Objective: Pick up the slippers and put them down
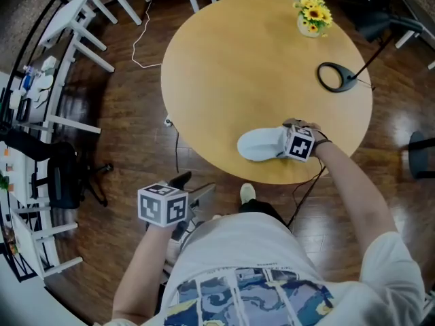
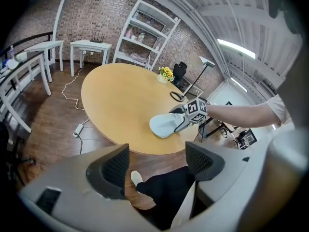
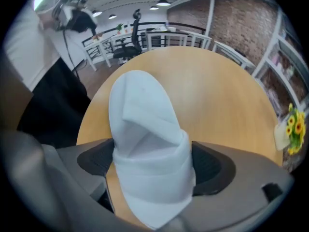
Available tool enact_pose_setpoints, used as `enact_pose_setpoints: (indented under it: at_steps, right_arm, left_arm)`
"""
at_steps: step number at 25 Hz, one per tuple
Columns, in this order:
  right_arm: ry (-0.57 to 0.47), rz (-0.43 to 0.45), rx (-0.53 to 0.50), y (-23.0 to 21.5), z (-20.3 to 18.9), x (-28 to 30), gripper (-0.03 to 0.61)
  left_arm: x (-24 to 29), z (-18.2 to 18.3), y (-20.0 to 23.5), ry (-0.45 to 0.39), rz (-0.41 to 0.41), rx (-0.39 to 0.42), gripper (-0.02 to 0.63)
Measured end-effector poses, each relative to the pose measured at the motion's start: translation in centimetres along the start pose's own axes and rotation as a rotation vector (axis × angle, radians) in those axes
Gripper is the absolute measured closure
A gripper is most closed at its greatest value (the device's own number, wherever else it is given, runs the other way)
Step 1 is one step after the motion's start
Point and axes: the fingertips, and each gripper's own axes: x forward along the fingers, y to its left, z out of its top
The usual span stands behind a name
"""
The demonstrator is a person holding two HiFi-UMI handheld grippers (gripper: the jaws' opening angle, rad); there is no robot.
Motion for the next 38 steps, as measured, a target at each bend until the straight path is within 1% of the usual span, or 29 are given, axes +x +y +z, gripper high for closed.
enact_pose_setpoints:
  at_steps: [1, 3, 4, 5, 6, 7, 8, 11, 14, 16, 19, 24, 27, 29, 33, 38]
  right_arm:
    - [0.009, -0.009, -0.049, 0.2, -0.2, 0.2, 0.035]
    - [0.015, -0.026, -0.115, 0.1, -0.3, 0.3, 0.023]
    - [0.016, -0.022, -0.139, 0.1, -0.2, 0.3, 0.000]
    - [0.021, 0.004, -0.162, 0.5, 0.0, 0.5, -0.003]
    - [0.035, 0.048, -0.186, 1.2, 0.0, 0.7, -0.003]
    - [0.059, 0.092, -0.211, 1.9, -0.1, 0.9, -0.003]
    - [0.088, 0.118, -0.238, 2.2, -0.4, 1.0, -0.003]
    - [0.136, 0.130, -0.298, 1.5, -0.8, 1.2, -0.009]
    - [0.149, 0.149, -0.324, 1.7, -0.7, 1.7, 0.000]
    - [0.137, 0.156, -0.331, 2.1, -0.4, 1.7, 0.011]
    - [0.108, 0.158, -0.309, 2.5, -0.6, 1.2, 0.100]
    - [0.094, 0.105, -0.250, 2.1, -0.7, 0.6, 0.112]
    - [0.071, 0.109, -0.188, 2.5, -0.6, -0.3, 0.119]
    - [0.053, 0.096, -0.155, 2.3, -0.7, -0.7, 0.123]
    - [0.034, 0.068, -0.091, 2.1, -1.4, -1.6, 0.123]
    - [0.050, -0.029, -0.038, 2.5, -2.2, -3.3, 0.124]
  left_arm:
    - [0.2, 0.1, 0.0, 0.002, 0.000, 0.003, 0.247]
    - [0.6, 0.3, -0.3, -0.001, -0.002, 0.008, 0.247]
    - [0.7, 0.4, -0.4, -0.002, -0.004, 0.009, 0.247]
    - [0.8, 0.3, -0.6, -0.002, -0.007, 0.010, 0.247]
    - [0.8, 0.2, -0.8, 0.000, -0.009, 0.010, 0.247]
    - [0.7, 0.0, -0.9, 0.001, -0.010, 0.009, 0.247]
    - [0.6, -0.1, -1.0, 0.002, -0.009, 0.007, 0.247]
    - [0.4, -0.1, -0.7, -0.005, 0.005, -0.005, 0.247]
    - [0.5, -0.3, 0.1, -0.018, 0.018, -0.027, 0.247]
    - [0.5, -0.5, 0.3, -0.028, 0.024, -0.040, 0.247]
    - [0.5, -0.4, 0.2, -0.038, 0.028, -0.045, 0.247]
    - [0.2, -0.6, 0.5, -0.042, 0.029, -0.058, 0.247]
    - [-0.1, -0.5, 0.1, -0.039, 0.021, -0.052, 0.247]
    - [-0.1, -0.4, -0.1, -0.035, 0.020, -0.044, 0.247]
    - [0.5, -0.3, -0.3, -0.028, 0.027, -0.006, 0.247]
    - [0.7, -0.2, -1.0, -0.026, -0.024, 0.061, 0.247]
